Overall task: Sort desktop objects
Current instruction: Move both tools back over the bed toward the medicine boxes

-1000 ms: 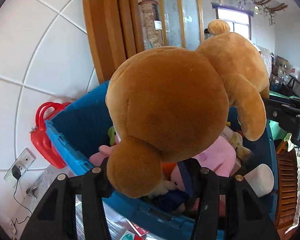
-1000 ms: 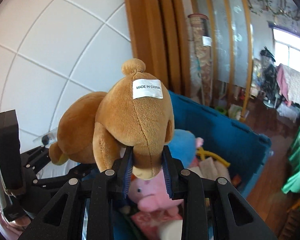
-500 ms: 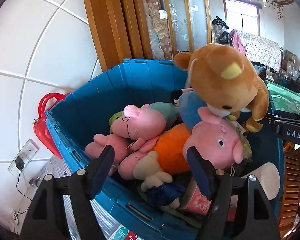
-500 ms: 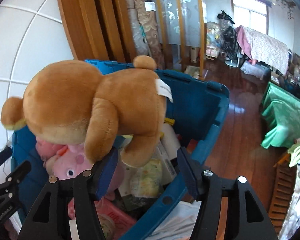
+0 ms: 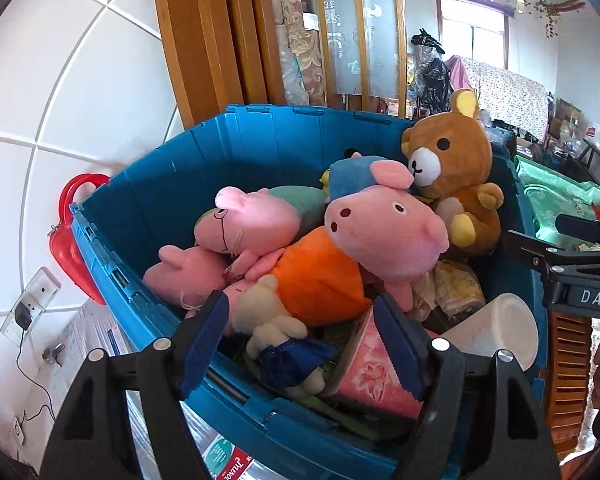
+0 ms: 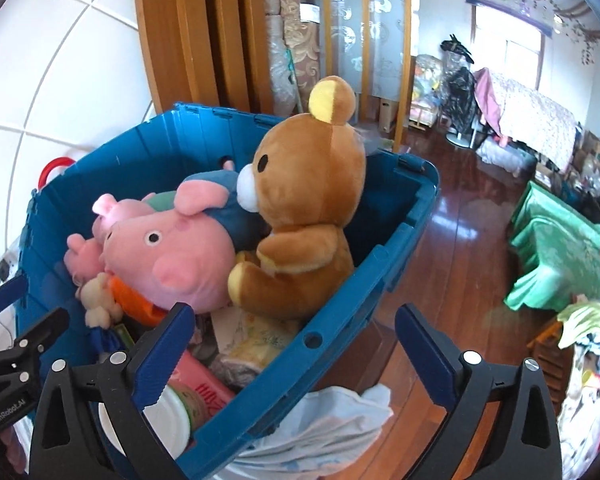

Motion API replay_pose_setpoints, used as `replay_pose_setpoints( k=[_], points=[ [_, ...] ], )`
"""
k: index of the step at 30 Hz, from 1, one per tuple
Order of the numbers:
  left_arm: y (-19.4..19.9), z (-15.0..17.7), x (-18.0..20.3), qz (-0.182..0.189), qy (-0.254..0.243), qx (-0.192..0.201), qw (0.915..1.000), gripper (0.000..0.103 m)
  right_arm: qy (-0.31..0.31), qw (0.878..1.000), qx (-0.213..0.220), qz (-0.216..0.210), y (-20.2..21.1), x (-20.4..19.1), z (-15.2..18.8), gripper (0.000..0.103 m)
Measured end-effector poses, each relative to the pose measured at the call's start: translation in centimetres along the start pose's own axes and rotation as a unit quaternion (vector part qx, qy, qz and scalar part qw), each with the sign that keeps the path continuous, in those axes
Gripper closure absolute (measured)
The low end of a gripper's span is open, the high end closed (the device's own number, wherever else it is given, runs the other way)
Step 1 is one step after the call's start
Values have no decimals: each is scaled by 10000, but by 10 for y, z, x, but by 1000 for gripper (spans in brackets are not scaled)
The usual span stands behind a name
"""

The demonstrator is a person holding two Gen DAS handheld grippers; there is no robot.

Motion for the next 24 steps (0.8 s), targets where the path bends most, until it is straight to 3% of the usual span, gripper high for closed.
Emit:
replay_pose_setpoints(
  k=[14, 20, 24],
  points=[
    [31, 5, 6, 179, 65, 333, 9993, 29, 222, 9996, 135, 71, 23, -6, 7, 0],
    [70, 20, -25, 71, 424, 757, 9962, 28, 566, 9972, 497, -15, 57, -43, 16, 0],
    [88, 47, -65, -283, 733, 941, 9925, 21, 804, 9930, 826, -251, 85, -78, 24, 0]
  ],
)
Point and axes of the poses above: each gripper's, at about its wrist camera, not at the fingertips, and y roughly against the way its jaws point, x to its right, z to its underside, the point moved 7 cm from there along -y, roughly the way its jaws point, and after that the axes turned 6 degrees about y, right-handed, at the moved point
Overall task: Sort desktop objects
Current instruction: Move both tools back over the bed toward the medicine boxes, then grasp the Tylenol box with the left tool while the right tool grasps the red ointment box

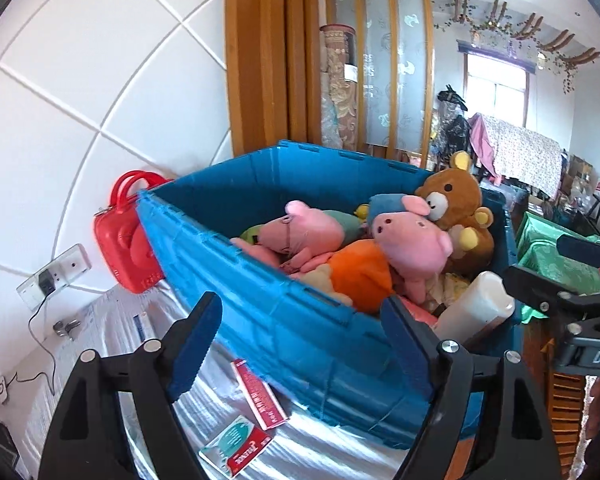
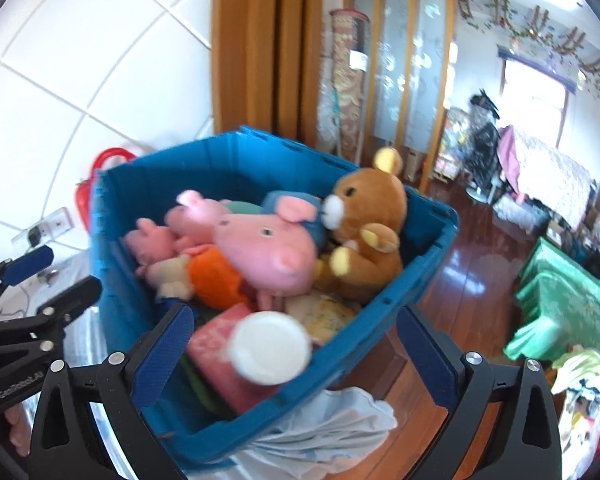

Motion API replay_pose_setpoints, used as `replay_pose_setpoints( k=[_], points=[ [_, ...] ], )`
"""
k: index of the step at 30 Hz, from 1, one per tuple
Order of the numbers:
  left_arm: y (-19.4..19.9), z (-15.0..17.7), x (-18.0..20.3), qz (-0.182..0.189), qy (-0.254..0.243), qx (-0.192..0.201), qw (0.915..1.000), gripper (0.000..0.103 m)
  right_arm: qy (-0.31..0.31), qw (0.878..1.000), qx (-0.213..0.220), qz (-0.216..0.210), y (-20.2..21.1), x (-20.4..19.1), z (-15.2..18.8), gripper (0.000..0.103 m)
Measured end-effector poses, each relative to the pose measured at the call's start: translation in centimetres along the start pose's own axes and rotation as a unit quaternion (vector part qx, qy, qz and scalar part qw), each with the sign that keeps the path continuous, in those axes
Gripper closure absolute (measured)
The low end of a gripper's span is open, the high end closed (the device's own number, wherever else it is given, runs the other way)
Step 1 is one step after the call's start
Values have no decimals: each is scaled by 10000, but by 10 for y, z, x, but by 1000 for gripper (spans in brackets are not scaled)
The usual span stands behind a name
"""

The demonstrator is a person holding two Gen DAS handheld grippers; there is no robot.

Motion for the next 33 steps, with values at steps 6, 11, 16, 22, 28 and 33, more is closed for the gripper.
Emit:
replay_pose_setpoints(
  k=[6, 11, 16, 22, 28, 33],
  points=[
    [8, 52, -85, -670, 426, -184, 9967, 21, 445, 9940, 493, -869, 22, -89, 10, 0],
    [0, 107, -150, -1247, 753, -714, 9868, 21, 743, 9810, 707, -1649, 21, -164, 29, 0],
    [-16, 164, -191, -1427, 916, -1302, 9769, 21, 802, 9724, 390, -2158, -5, -216, 57, 0],
    [-56, 221, -199, -819, 903, -1970, 9728, 21, 451, 9756, -354, -2121, -63, -240, 120, 0],
    [-104, 257, -166, -11, 208, -2425, 9699, 21, -314, 9765, -1262, -1718, -122, -223, 198, 0],
    [-145, 261, -137, 405, -270, -2585, 9648, 21, -631, 9751, -1592, -1407, -143, -205, 224, 0]
  ],
)
Point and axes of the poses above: each gripper's, at about its wrist camera, not at the fingertips, and y roughly against the way its jaws point, x to its right, z to its underside, the point moved 7 cm from there along -y, roughly the way its jaws point, and after that the axes turned 6 degrees about y, right-handed, at the moved point
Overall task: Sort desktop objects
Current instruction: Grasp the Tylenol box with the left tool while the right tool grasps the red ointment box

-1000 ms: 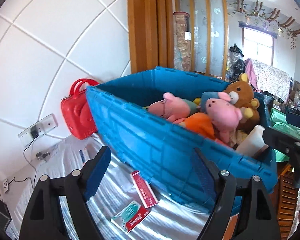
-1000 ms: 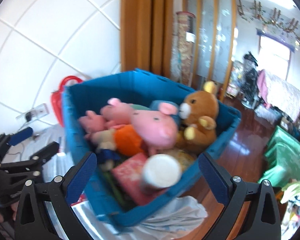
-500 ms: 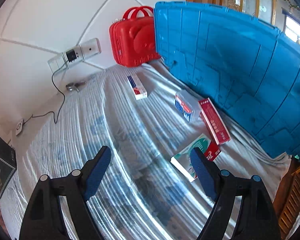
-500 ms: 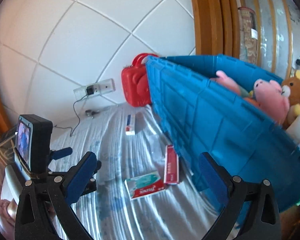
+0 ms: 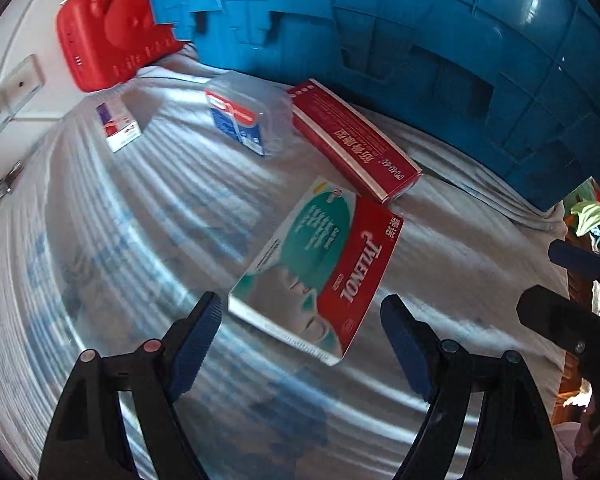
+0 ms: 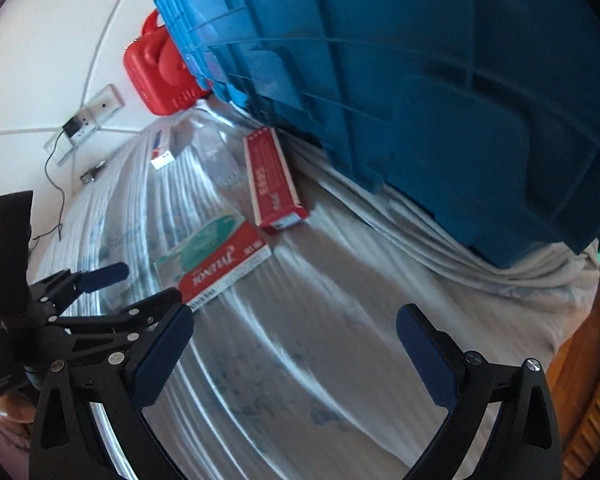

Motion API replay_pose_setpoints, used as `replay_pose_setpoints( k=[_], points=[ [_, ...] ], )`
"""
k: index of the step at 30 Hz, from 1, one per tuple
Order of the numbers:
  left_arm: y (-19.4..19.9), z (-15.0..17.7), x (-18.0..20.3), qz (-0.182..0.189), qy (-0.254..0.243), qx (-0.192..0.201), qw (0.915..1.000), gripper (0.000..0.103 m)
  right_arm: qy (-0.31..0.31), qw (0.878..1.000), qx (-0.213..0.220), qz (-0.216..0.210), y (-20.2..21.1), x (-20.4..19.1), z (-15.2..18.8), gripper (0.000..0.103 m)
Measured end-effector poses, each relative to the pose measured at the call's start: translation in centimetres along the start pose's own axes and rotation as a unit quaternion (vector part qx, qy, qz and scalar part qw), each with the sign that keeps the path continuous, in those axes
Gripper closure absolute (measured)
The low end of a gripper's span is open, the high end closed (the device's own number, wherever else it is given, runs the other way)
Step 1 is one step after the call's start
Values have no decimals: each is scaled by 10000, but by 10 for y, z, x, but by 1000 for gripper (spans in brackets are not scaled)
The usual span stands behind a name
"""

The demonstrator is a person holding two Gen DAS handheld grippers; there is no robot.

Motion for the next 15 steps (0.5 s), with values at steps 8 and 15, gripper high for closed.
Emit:
replay_pose_setpoints(
  k=[8, 15],
  points=[
    [-25, -15, -15, -216, 253, 13, 9994, 21, 77, 9997, -53, 246, -10, 8, -4, 0],
    [11, -3, -92, -1008, 1310, 404, 9854, 25, 733, 9969, 12, 270, -47, -29, -28, 0]
  ],
)
Point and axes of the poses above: each gripper's, at about its wrist camera, not at the fingertips, and y roughly against the way its jaws point, x to its right, z to its underside, the point moved 7 cm from there along -y, roughly the way its jaws point, and after that the axes turned 6 degrees about y, right-handed, at the moved point
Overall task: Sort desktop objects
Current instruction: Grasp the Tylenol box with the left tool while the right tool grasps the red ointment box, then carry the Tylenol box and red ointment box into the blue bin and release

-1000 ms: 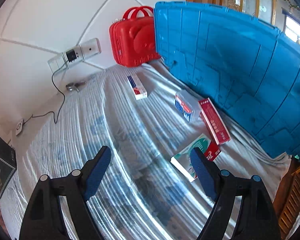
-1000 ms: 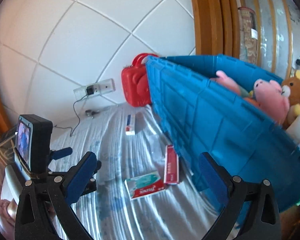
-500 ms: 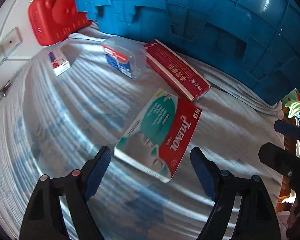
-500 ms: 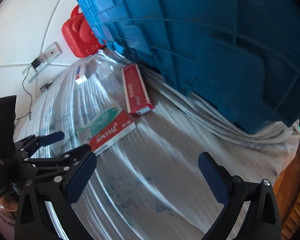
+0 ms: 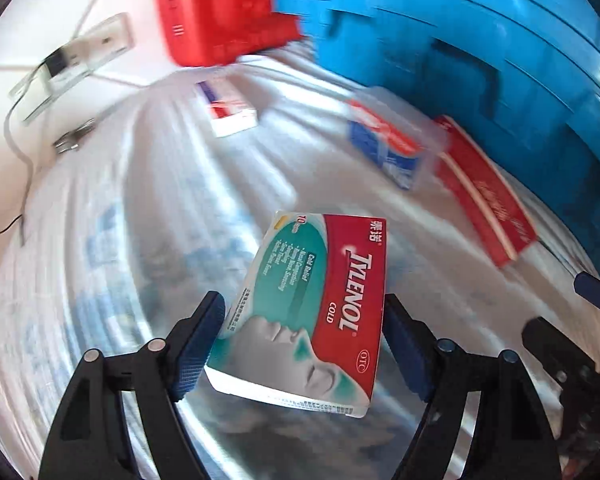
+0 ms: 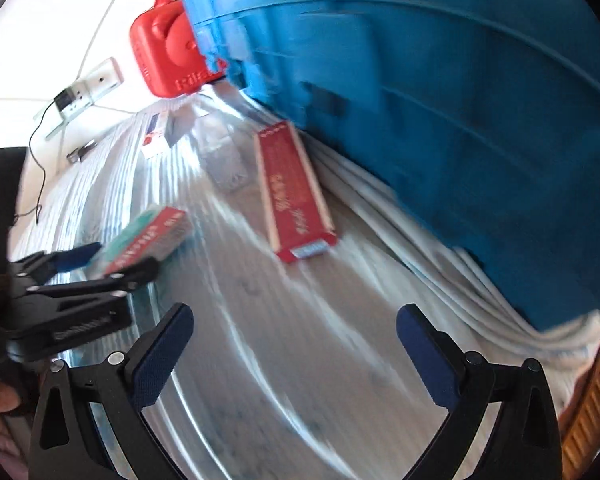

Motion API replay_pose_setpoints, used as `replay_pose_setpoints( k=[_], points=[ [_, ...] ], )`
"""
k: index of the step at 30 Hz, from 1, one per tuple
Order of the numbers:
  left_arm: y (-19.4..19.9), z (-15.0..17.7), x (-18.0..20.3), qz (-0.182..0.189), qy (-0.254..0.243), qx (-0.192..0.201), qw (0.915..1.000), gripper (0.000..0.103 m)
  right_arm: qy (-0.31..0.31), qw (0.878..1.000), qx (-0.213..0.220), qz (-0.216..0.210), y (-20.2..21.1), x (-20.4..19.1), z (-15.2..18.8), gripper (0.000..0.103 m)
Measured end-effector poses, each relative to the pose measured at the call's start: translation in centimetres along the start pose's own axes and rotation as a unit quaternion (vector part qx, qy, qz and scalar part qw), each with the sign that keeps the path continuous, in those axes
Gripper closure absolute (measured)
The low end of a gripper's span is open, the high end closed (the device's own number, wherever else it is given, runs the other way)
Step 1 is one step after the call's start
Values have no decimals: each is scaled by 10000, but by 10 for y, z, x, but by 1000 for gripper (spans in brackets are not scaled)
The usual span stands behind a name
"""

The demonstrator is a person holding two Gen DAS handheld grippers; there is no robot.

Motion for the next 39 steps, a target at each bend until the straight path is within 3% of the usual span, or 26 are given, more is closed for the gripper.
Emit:
replay_pose_setpoints(
  k=[4, 8, 10, 11, 12, 13, 19, 20, 21, 23, 26, 29, 31, 34, 39],
  points=[
    [-1, 4, -14, -24, 253, -72, 9997, 25, 477, 9980, 103, 406, -29, -18, -18, 0],
    [-16, 4, -14, 64, 384, -250, 9989, 26, 461, 9976, 18, 519, -54, -18, -32, 0],
    [-15, 9, -13, 48, 412, -312, 9987, 26, 534, 9968, -2, 595, -59, -16, -37, 15],
    [-14, 10, -11, 22, 383, -294, 9988, 26, 611, 9960, -1, 657, -59, -15, -38, 47],
    [-14, 11, -10, 31, 388, -292, 9988, 26, 675, 9950, -7, 731, -58, -13, -38, 57],
    [-12, 12, -9, 42, 412, -295, 9987, 26, 703, 9952, -45, 679, -56, -12, -36, 59],
    [-2, 26, -1, 113, 545, -348, 9978, 26, 883, 9937, -675, 100, -29, -15, 10, 58],
    [-1, 28, 0, 105, 572, -350, 9977, 26, 921, 9926, -794, 6, -24, -16, 19, 54],
    [-2, 28, 1, 81, 597, -355, 9975, 26, 929, 9918, -875, -78, -21, -17, 26, 34],
    [-2, 28, 4, 70, 607, -374, 9974, 26, 914, 9921, -848, -106, -19, -16, 28, 13],
    [-1, 28, 6, -23, 561, -369, 9977, 27, 849, 9941, -667, -50, -23, -18, 12, 14],
    [3, 28, 3, -107, 594, -362, 9975, 27, 778, 9946, -679, 25, -38, -19, -4, 30],
    [9, 28, 2, -175, 557, -320, 9978, 27, 737, 9937, -844, -18, -49, -19, -8, 57],
    [25, 25, 1, -265, 546, -130, 9981, 27, 864, 9920, -915, -67, -40, -21, -13, 60],
    [69, 14, 2, -229, 624, 311, 9973, 27, 1238, 9907, -495, -278, 26, -31, -12, 60]
  ],
)
Point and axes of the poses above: each gripper's, at about its wrist camera, not at the fingertips, and y roughly against the way its jaws point, x to its right, z to its underside, the point moved 7 cm from there along -y, roughly the way its jaws point, and after that the axes turned 6 degrees about y, right-handed, at the moved point
